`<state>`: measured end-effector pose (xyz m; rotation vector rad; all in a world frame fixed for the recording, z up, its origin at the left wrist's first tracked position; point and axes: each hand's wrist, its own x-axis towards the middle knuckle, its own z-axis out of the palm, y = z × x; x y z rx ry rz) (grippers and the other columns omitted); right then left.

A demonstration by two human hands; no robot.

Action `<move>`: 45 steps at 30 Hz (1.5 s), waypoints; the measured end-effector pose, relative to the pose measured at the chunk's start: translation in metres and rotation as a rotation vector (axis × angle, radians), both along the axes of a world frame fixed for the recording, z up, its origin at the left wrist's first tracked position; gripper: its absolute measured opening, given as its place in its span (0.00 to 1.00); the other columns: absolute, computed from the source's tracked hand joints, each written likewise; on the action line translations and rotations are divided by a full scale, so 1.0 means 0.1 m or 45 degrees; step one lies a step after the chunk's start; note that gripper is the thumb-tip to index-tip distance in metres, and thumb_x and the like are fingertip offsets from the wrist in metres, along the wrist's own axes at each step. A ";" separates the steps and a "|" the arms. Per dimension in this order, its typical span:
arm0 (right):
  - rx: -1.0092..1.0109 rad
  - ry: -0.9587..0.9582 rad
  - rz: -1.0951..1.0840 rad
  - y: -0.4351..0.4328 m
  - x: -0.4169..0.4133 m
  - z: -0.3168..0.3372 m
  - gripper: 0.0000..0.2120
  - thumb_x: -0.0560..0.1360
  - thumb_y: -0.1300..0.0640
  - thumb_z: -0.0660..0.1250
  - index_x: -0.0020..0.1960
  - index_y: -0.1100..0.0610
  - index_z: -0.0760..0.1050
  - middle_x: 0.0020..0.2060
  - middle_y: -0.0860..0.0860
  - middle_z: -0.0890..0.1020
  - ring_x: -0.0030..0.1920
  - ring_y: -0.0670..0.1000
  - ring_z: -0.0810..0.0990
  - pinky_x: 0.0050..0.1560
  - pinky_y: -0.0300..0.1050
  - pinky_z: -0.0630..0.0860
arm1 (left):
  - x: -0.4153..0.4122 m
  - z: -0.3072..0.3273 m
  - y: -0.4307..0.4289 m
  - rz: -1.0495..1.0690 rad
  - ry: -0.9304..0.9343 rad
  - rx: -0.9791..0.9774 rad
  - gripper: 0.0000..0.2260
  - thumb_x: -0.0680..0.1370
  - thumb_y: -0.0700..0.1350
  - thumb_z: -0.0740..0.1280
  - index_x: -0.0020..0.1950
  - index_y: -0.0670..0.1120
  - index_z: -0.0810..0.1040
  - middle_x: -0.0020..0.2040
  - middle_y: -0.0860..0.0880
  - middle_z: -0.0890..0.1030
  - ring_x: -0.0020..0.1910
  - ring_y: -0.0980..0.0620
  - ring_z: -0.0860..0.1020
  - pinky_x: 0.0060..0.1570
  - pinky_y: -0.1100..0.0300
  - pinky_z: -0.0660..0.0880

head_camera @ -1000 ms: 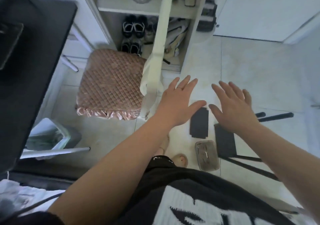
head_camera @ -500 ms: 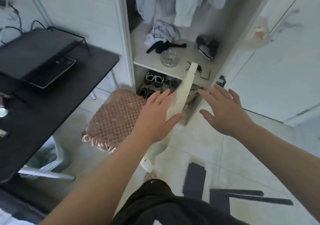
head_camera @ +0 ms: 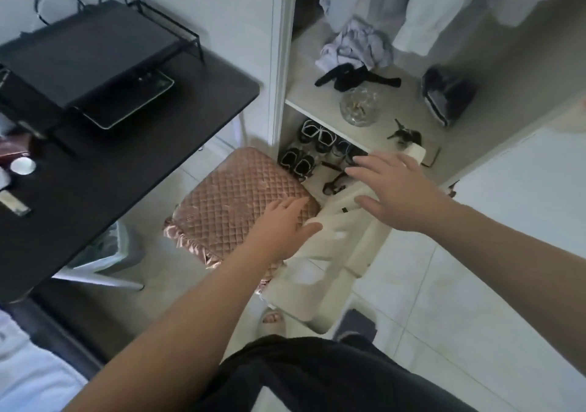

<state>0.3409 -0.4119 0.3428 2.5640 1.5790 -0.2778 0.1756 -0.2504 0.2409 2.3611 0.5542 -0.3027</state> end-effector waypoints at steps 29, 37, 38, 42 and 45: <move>-1.216 0.518 0.464 1.43 1.12 -2.21 0.27 0.83 0.47 0.59 0.77 0.61 0.65 0.74 0.59 0.70 0.67 0.59 0.73 0.64 0.52 0.71 | 0.85 -1.46 -0.26 1.280 0.799 -0.933 0.25 0.82 0.57 0.62 0.72 0.42 0.69 0.66 0.42 0.75 0.57 0.42 0.81 0.59 0.49 0.78; -1.284 1.108 -0.587 1.37 0.98 -2.27 0.22 0.84 0.56 0.61 0.75 0.62 0.62 0.45 0.61 0.76 0.42 0.59 0.79 0.36 0.53 0.77 | 0.86 -1.52 -0.60 2.027 0.609 -1.684 0.12 0.83 0.44 0.59 0.63 0.41 0.74 0.51 0.41 0.83 0.43 0.45 0.83 0.35 0.51 0.83; -1.308 1.131 -0.670 1.37 0.98 -2.27 0.22 0.84 0.57 0.61 0.75 0.64 0.61 0.46 0.62 0.77 0.43 0.60 0.80 0.35 0.54 0.76 | 0.85 -1.51 -0.62 2.075 0.585 -1.739 0.12 0.83 0.44 0.60 0.63 0.41 0.74 0.48 0.42 0.83 0.39 0.46 0.82 0.29 0.53 0.81; -1.477 1.217 -0.819 1.27 1.02 -2.33 0.12 0.85 0.57 0.59 0.62 0.65 0.71 0.43 0.60 0.84 0.43 0.58 0.84 0.41 0.57 0.80 | 0.85 -1.49 -0.66 2.167 0.575 -1.702 0.12 0.82 0.47 0.61 0.63 0.43 0.73 0.48 0.43 0.83 0.39 0.46 0.83 0.33 0.54 0.81; -1.507 1.235 -0.805 1.24 0.96 -2.33 0.11 0.85 0.56 0.56 0.59 0.61 0.72 0.33 0.57 0.86 0.33 0.55 0.86 0.33 0.50 0.82 | 0.88 -1.52 -0.67 2.154 0.590 -1.563 0.18 0.81 0.48 0.59 0.69 0.43 0.71 0.58 0.42 0.80 0.54 0.44 0.81 0.57 0.48 0.79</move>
